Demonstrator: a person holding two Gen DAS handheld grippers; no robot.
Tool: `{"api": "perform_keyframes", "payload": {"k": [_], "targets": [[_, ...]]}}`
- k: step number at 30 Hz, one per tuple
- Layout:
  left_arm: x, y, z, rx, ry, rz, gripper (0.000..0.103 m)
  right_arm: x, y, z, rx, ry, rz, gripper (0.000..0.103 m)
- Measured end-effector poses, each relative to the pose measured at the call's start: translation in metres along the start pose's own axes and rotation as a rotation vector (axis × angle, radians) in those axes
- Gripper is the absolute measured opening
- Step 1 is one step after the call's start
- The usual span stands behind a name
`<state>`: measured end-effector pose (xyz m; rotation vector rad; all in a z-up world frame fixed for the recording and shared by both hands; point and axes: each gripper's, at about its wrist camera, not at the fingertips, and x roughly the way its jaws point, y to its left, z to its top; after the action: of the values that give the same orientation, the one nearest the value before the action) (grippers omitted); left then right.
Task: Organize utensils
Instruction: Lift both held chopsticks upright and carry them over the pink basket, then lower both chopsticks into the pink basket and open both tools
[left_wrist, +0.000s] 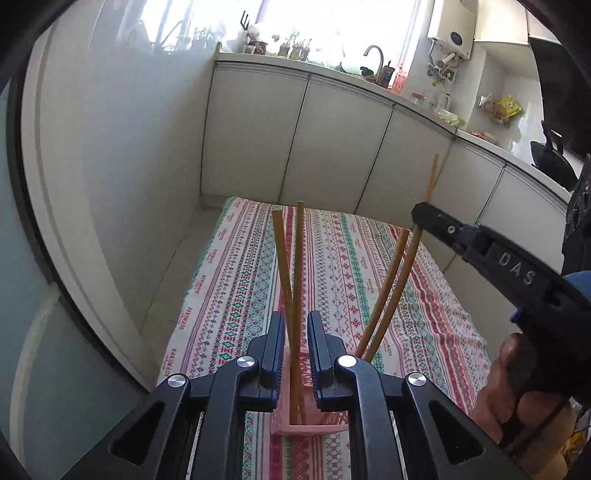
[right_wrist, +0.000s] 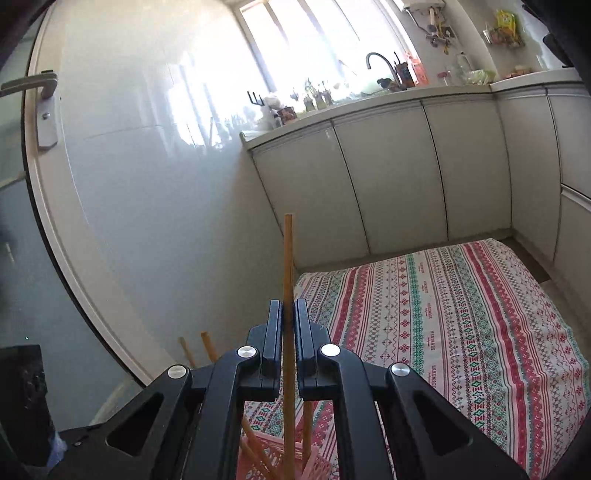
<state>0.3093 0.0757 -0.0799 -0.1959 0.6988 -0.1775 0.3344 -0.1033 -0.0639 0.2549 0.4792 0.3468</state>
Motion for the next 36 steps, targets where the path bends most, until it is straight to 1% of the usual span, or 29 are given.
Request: {"api": "perform_keyframes", "payload": {"k": [3, 6, 8, 10, 12, 15, 16, 17, 19, 22, 24, 27, 29, 32, 36], "targets": [[-0.003, 0.004, 0.0, -0.011, 0.006, 0.013, 0.019, 0.007, 0.001, -0.006, -0.027, 0.018, -0.008, 0.006], [-0.007, 0.008, -0.001, -0.014, 0.014, 0.037, 0.022, 0.011, 0.0, -0.012, -0.03, 0.041, -0.005, 0.006], [-0.009, 0.011, -0.001, -0.022, 0.021, 0.046, 0.026, 0.011, -0.001, -0.015, -0.028, 0.058, 0.005, 0.006], [-0.01, 0.014, -0.002, -0.028, 0.031, 0.062, 0.035, 0.012, -0.001, -0.018, -0.013, 0.088, 0.041, 0.007], [-0.01, 0.016, -0.002, -0.025, 0.042, 0.07, 0.038, 0.01, -0.001, -0.019, -0.002, 0.118, 0.063, 0.007], [-0.009, 0.015, -0.005, -0.014, 0.077, 0.08, 0.044, -0.003, -0.001, -0.017, -0.013, 0.136, 0.054, 0.009], [-0.01, 0.015, -0.006, -0.012, 0.091, 0.081, 0.047, -0.009, -0.002, -0.016, -0.01, 0.143, 0.05, 0.012], [-0.01, 0.014, -0.007, -0.009, 0.1, 0.083, 0.048, -0.015, -0.004, -0.014, -0.005, 0.15, 0.042, 0.019], [-0.012, 0.011, -0.009, 0.0, 0.119, 0.085, 0.054, -0.03, -0.011, -0.013, 0.008, 0.162, 0.023, 0.026], [-0.018, 0.006, -0.013, 0.003, 0.146, 0.079, 0.062, -0.05, -0.022, -0.01, 0.031, 0.2, -0.015, 0.027], [-0.021, 0.0, -0.017, 0.012, 0.167, 0.075, 0.065, -0.064, -0.029, -0.009, 0.042, 0.225, -0.053, 0.029], [-0.027, -0.01, -0.025, 0.045, 0.191, 0.078, 0.072, -0.085, -0.041, -0.011, 0.063, 0.272, -0.104, 0.035], [-0.03, -0.018, -0.031, 0.063, 0.218, 0.074, 0.075, -0.097, -0.049, -0.017, 0.072, 0.311, -0.141, 0.041], [-0.032, -0.029, -0.039, 0.094, 0.255, 0.062, 0.08, -0.113, -0.062, -0.028, 0.101, 0.368, -0.173, 0.047], [-0.033, -0.047, -0.054, 0.145, 0.314, 0.052, 0.082, -0.13, -0.08, -0.047, 0.145, 0.435, -0.222, 0.051]]}}
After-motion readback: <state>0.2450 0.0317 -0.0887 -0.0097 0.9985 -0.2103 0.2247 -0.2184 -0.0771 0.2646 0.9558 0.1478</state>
